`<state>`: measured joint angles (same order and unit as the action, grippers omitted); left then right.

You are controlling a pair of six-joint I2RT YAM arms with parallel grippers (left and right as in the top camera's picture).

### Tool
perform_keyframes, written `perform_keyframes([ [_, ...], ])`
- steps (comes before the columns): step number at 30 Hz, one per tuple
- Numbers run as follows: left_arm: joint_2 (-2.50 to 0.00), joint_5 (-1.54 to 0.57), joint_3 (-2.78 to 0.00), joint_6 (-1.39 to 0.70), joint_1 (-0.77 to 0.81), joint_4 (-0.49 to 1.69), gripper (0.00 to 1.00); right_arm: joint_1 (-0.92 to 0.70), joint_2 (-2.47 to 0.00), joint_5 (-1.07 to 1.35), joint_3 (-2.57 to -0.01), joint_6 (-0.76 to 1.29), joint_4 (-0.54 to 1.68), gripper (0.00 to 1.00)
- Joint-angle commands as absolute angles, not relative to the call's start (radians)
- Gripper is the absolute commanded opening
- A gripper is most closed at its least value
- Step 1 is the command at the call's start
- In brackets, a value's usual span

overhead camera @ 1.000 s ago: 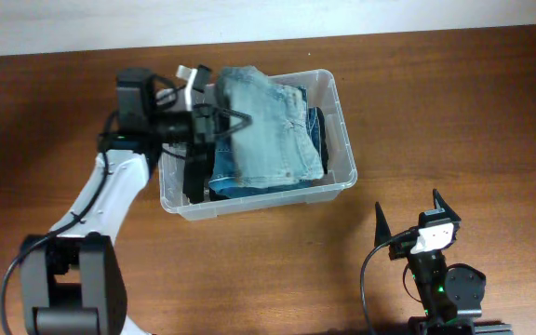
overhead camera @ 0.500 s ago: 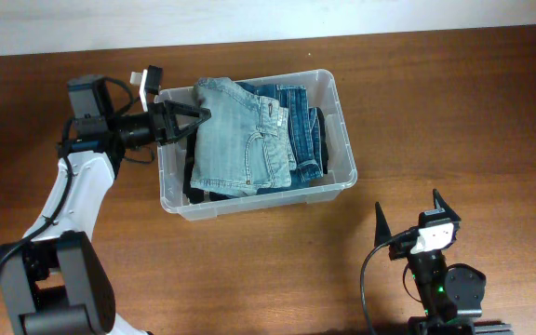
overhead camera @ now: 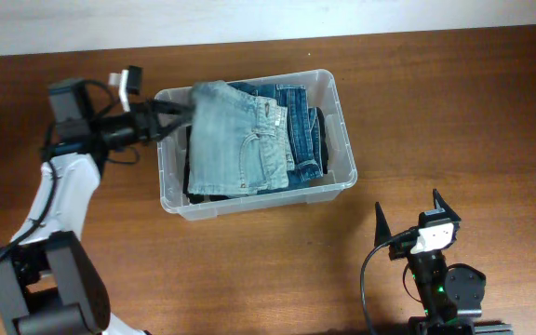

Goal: Pack container
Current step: 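Lower the light-blue jeans into the container's left half and release, then lift the left gripper up and back over the container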

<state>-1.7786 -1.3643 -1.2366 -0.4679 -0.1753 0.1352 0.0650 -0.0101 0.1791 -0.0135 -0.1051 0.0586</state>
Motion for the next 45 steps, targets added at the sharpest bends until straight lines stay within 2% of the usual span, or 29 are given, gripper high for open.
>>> perform_keyframes([
  [1,-1.774,-1.346,-1.261,-0.455,-0.257,0.127,0.50,0.073,-0.003,0.192,-0.006,-0.104,0.059,0.99],
  [8,-1.760,-1.378,-1.262,-0.455,-0.324,0.094,0.52,0.073,-0.003,0.191,-0.006,-0.104,0.059,0.98],
  [13,-1.711,-1.418,-1.264,-0.455,-0.272,0.033,0.50,0.073,-0.003,0.192,-0.006,-0.104,0.059,0.99],
  [16,-1.668,-1.416,-1.264,-0.455,-0.210,-0.004,0.53,0.073,-0.003,0.192,-0.006,-0.104,0.059,0.99],
  [18,-1.639,-1.406,-1.265,-0.455,-0.162,-0.034,0.58,0.073,-0.003,0.192,-0.006,-0.104,0.059,0.98],
  [22,-1.579,-1.356,-1.311,-0.485,-0.104,-0.072,0.87,0.073,-0.003,0.192,-0.006,-0.104,0.059,0.98],
  [23,-1.570,-1.354,-1.340,-0.511,-0.105,-0.078,0.99,0.073,-0.003,0.191,-0.006,-0.104,0.059,0.99],
  [30,-1.554,-1.338,-1.670,-0.893,-0.123,-0.180,0.99,0.073,-0.003,0.191,-0.006,-0.104,0.059,0.98],
  [37,-1.570,-1.260,-2.077,-1.302,-0.208,-0.178,1.00,0.073,-0.003,0.191,-0.006,-0.104,0.059,0.98],
  [41,-1.570,-1.083,-2.236,-1.518,-0.227,-0.024,0.99,0.073,-0.003,0.192,-0.006,-0.104,0.059,0.98],
  [43,-1.570,-0.922,-2.291,-1.701,-0.226,0.074,0.99,0.073,-0.003,0.191,-0.006,-0.104,0.059,0.98],
  [45,-1.570,-0.762,-2.308,-1.789,-0.226,0.080,0.99,0.073,-0.003,0.192,-0.006,-0.104,0.059,0.98],
])
